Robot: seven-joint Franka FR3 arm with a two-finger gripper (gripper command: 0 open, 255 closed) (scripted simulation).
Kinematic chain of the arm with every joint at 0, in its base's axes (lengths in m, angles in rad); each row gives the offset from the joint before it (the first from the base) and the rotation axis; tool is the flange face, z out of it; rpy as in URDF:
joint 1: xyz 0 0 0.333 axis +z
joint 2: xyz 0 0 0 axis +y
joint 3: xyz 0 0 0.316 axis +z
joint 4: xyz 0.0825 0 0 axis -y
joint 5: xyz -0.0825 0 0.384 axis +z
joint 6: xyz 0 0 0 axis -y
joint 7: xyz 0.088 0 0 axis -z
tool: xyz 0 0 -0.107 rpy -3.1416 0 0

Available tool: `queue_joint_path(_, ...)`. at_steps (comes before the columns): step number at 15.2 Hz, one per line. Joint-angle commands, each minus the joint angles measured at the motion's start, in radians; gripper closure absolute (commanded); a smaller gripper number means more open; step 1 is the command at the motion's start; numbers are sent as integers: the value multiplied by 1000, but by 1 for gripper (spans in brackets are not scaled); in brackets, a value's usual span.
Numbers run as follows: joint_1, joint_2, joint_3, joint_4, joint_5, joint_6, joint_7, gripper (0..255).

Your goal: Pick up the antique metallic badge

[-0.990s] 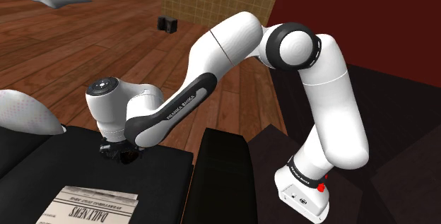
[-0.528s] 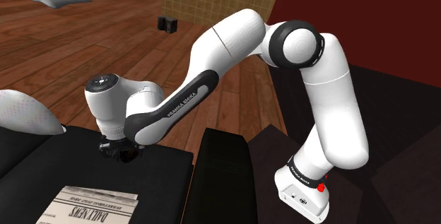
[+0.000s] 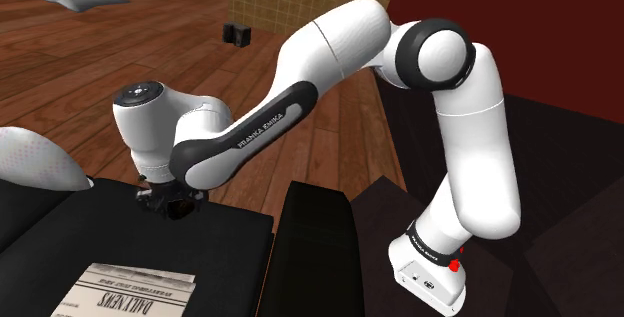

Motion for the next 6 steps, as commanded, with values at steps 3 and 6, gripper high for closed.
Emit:
queue_joint_path(3, -10, -34, 16, 0, 20, -32, -12, 255)
queue_joint_path(6, -13, -43, 20, 2, 26, -41, -16, 255)
